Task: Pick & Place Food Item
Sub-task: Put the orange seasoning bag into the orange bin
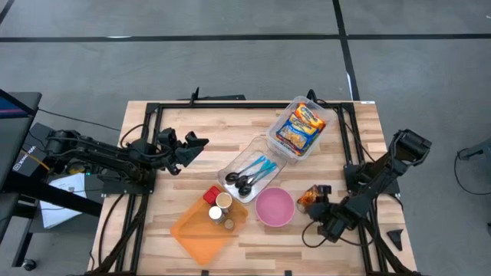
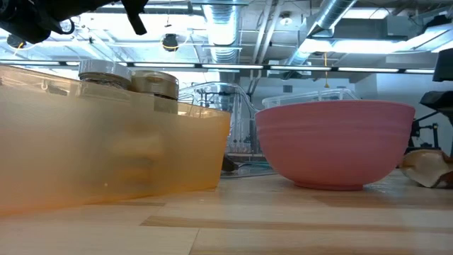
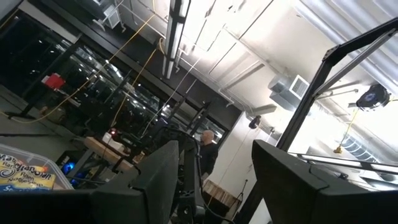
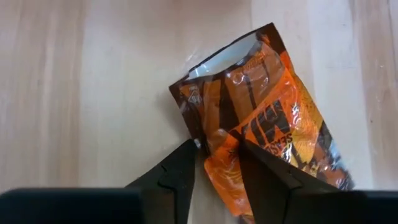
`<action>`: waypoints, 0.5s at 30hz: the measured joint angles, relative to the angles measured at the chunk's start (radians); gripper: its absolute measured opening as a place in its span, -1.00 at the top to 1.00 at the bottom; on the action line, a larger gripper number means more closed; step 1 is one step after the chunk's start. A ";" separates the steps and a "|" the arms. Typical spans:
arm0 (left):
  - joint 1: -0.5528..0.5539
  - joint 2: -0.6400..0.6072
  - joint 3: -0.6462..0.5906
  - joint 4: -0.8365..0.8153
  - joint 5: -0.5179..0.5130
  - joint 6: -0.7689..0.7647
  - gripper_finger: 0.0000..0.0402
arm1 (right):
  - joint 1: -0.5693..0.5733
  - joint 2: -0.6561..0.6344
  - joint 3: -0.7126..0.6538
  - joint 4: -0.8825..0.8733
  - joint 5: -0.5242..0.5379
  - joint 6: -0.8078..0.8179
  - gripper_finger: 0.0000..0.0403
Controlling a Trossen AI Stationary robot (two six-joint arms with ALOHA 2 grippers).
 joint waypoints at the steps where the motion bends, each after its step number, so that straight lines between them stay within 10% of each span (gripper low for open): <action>1: 0.000 0.000 0.000 0.000 0.000 0.000 0.01 | -0.005 0.000 -0.003 0.000 0.000 0.000 0.43; 15: 0.000 0.000 0.000 0.000 0.000 0.000 0.01 | -0.036 0.006 0.032 0.019 -0.014 0.059 0.93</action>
